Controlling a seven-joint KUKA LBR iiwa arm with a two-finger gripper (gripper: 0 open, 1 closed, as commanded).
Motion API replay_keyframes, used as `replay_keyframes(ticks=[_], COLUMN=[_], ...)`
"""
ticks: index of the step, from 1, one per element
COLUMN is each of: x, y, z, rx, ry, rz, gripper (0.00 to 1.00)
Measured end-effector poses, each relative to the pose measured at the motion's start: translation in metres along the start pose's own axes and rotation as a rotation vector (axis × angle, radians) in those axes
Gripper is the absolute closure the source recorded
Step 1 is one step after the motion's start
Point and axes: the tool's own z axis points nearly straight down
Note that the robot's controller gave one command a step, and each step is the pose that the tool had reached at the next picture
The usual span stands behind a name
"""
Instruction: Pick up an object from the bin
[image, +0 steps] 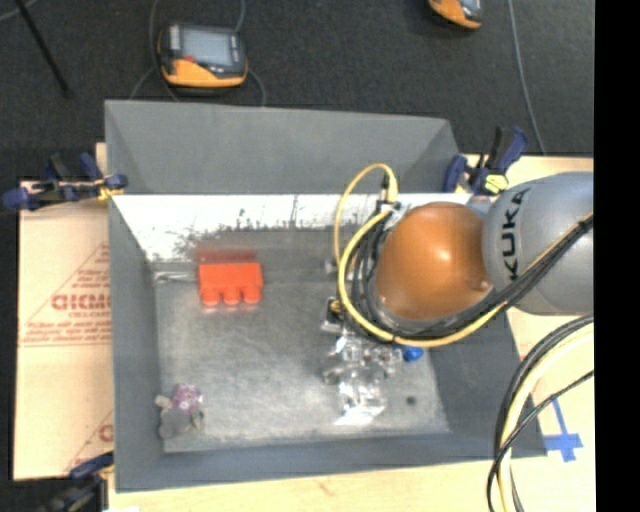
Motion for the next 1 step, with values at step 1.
replay_keyframes(ticks=[1], x=[-0.0002], y=[0.0025], z=[-0.1297], rx=[0.010], ry=[0.001], rz=[-0.027], gripper=[1.00])
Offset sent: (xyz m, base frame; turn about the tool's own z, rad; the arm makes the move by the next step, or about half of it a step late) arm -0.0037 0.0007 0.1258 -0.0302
